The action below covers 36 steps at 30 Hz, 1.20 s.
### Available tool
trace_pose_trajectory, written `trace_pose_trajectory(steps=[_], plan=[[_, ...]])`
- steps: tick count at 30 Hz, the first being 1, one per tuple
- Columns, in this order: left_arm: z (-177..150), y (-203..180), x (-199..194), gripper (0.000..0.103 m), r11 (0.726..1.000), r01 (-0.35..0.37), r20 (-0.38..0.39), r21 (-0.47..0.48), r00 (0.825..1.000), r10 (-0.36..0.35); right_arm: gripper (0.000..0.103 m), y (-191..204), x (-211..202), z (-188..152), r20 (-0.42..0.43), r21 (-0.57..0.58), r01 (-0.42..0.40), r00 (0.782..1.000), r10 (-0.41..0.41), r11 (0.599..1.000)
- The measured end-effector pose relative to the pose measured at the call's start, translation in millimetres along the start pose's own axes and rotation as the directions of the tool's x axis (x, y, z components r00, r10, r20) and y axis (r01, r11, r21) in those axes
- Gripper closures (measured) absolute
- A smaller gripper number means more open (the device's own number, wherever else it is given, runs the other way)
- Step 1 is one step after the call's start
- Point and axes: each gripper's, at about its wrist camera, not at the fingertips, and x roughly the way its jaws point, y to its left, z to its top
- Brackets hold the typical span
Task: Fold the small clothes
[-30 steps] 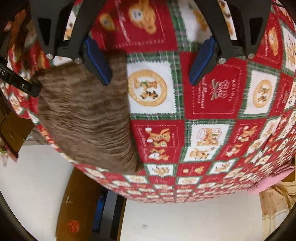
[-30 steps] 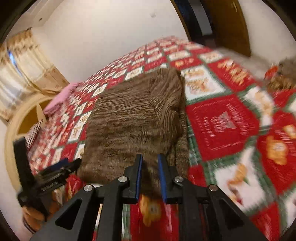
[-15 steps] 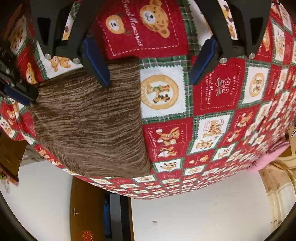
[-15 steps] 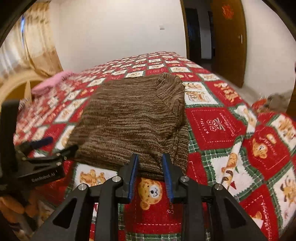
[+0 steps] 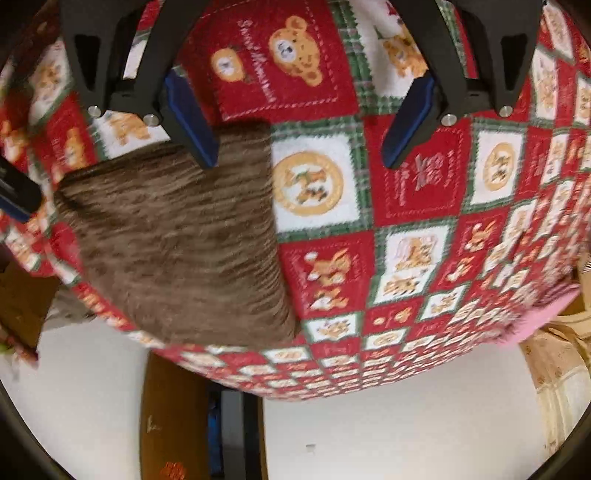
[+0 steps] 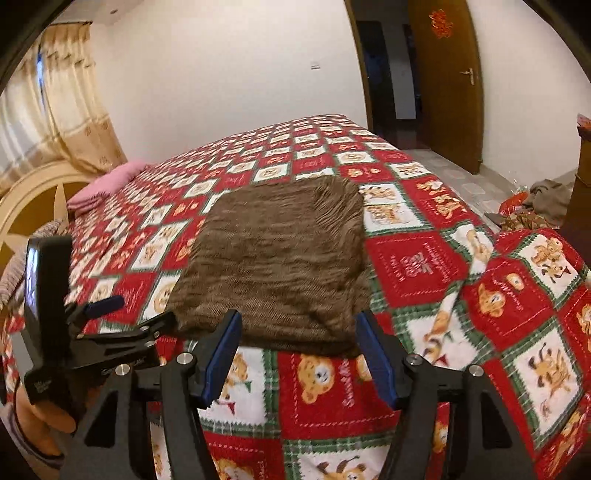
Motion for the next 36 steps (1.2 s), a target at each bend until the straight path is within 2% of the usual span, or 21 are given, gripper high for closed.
trace_pose_trajectory(steps=[3, 8, 10, 11, 13, 15, 16, 19, 20, 21, 22, 23, 24, 28, 30, 34, 36], plan=[[12.7, 9.3, 1.9, 0.010, 0.990, 0.122, 0.011, -0.069, 0.993, -0.122, 0.038, -14.0, 3.7, 9.8, -0.007, 0.054, -0.010, 1.000, 0.011, 0.999], [45.3, 24.2, 25.6, 0.012, 0.953, 0.229, -0.006, -0.197, 0.972, -0.234, 0.038, -44.3, 19.3, 37.0, 0.005, 0.164, -0.052, 0.999, 0.052, 0.985], [58.1, 24.1, 32.8, 0.015, 0.942, 0.251, -0.002, -0.221, 0.966, -0.258, 0.038, -53.9, 33.8, 50.8, -0.009, 0.198, -0.053, 0.998, 0.056, 0.979], [69.4, 20.5, 38.5, 0.022, 0.940, 0.262, 0.007, -0.220, 0.964, -0.267, 0.038, -56.5, 39.6, 55.5, -0.018, 0.207, -0.051, 0.998, 0.056, 0.977], [83.7, 10.9, 45.7, 0.029, 0.947, 0.258, 0.015, -0.190, 0.966, -0.259, 0.038, -62.0, 63.3, 71.6, -0.055, 0.217, -0.057, 0.996, 0.070, 0.975], [101.1, -2.7, 58.8, 0.041, 0.963, 0.225, 0.009, -0.149, 0.974, -0.226, 0.038, -64.1, 87.0, 84.9, -0.085, 0.208, -0.055, 0.994, 0.074, 0.977], [109.1, -7.9, 66.7, 0.043, 0.964, 0.227, 0.010, -0.141, 0.974, -0.228, 0.038, -65.4, 101.1, 92.4, -0.095, 0.206, -0.054, 0.993, 0.075, 0.977], [119.7, -6.8, 85.7, 0.042, 0.957, 0.233, 0.013, -0.174, 0.972, -0.235, 0.038, -71.8, 134.1, 107.8, -0.108, 0.222, -0.073, 0.989, 0.099, 0.972], [119.6, -4.3, 97.0, 0.037, 0.953, 0.231, -0.006, -0.196, 0.972, -0.237, 0.038, -74.5, 143.7, 109.9, -0.110, 0.236, -0.090, 0.987, 0.118, 0.968], [116.1, -0.5, 109.4, 0.027, 0.945, 0.241, -0.036, -0.223, 0.966, -0.255, 0.038, -78.3, 160.3, 110.5, -0.128, 0.259, -0.115, 0.980, 0.152, 0.959], [108.8, 5.1, 123.0, 0.023, 0.929, 0.264, -0.065, -0.261, 0.955, -0.289, 0.038, -80.7, 171.0, 108.8, -0.149, 0.271, -0.119, 0.975, 0.164, 0.955], [103.0, 9.0, 124.5, 0.021, 0.916, 0.294, -0.036, -0.273, 0.949, -0.315, 0.035, -82.6, 178.9, 106.6, -0.151, 0.275, -0.129, 0.973, 0.175, 0.953], [98.9, 11.8, 121.4, 0.021, 0.910, 0.322, 0.004, -0.263, 0.943, -0.332, 0.032, -81.7, 179.6, 104.3, -0.104, 0.249, -0.162, 0.976, 0.193, 0.955], [102.5, 12.4, 124.4, 0.016, 0.897, 0.361, -0.004, -0.256, 0.927, -0.374, 0.030, -84.2, 182.3, 105.4, -0.083, 0.243, -0.216, 0.967, 0.242, 0.946], [108.0, 9.3, 128.3, 0.006, 0.887, 0.390, -0.021, -0.247, 0.913, -0.408, 0.030, -83.8, 186.5, 108.7, -0.089, 0.239, -0.216, 0.966, 0.243, 0.947], [110.6, 8.6, 130.9, 0.010, 0.890, 0.388, -0.015, -0.239, 0.915, -0.403, 0.027, -70.6, 198.1, 117.0, -0.130, 0.157, -0.196, 0.967, 0.217, 0.968], [111.6, 13.2, 134.2, 0.023, 0.889, 0.377, -0.008, -0.258, 0.920, -0.392, 0.028, -64.2, 201.1, 118.8, -0.145, 0.114, -0.180, 0.970, 0.196, 0.977]])
